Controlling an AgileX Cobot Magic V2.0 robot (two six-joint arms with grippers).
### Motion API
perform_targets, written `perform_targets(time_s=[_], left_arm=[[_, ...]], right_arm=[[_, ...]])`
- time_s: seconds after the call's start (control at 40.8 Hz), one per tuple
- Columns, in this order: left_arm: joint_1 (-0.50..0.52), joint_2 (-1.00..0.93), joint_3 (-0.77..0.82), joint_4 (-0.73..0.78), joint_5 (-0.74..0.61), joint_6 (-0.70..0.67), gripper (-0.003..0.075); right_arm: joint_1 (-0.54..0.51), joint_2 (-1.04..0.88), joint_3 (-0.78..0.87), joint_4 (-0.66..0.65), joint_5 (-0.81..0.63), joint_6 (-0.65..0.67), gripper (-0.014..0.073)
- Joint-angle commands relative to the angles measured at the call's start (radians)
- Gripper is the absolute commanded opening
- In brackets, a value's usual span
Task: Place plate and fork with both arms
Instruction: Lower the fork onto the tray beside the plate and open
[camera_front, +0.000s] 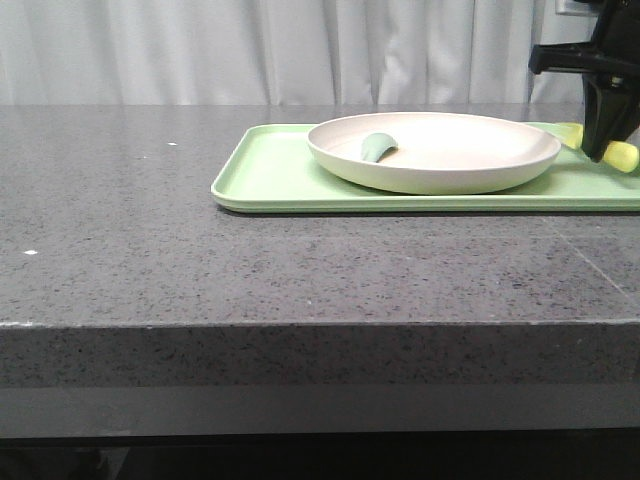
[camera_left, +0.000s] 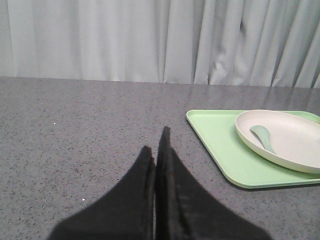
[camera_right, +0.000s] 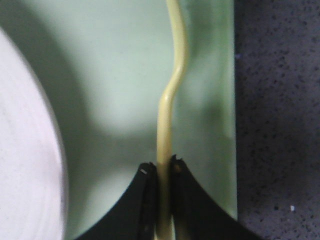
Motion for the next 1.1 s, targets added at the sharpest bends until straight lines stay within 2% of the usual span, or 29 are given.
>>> perform_targets(time_s=[0.0,0.294,0.368,0.687,0.761,0.982,1.031,1.08], left_arm=[[0.001,0.010,-0.026,0.000,-0.074,-0.008,-0.0018],[0.001,0.010,-0.026,0.000,-0.074,-0.008,-0.0018],[0.001,0.010,-0.026,0.000,-0.074,-0.008,-0.0018],[0.001,0.010,-0.026,0.000,-0.074,-0.008,-0.0018],[0.001,0.010,-0.026,0.000,-0.074,-0.008,-0.0018],[0.001,0.010,-0.026,0.000,-0.074,-0.008,-0.0018],[0.001,0.010,-0.026,0.000,-0.074,-0.008,-0.0018],[0.001,0.010,-0.026,0.000,-0.074,-0.008,-0.0018]], right_arm=[[0.000,-0.047,-0.027,-0.003,-0.016,-0.013,-0.0029],[0.002,-0.051,-0.027,-0.003,-0.015,-0.021,0.0251],[0.002,-0.058,-0.032,-0.003,-0.015,-0.021,0.0272],[0.002,-0.177,-0.087,-0.003,0.029,-0.021,0.0266],[0.002,-0.217,-0.087,-0.003,0.038,-0.021,0.0226],[0.002,-0.314,-0.073,-0.003,0.054,-0.021,-0.0078],[0.004,-0.342,-0.052,-0.003,0.046,-0.021,-0.0126],[0.004,-0.378,-0.018,-0.003,0.029,-0.022,-0.0116]])
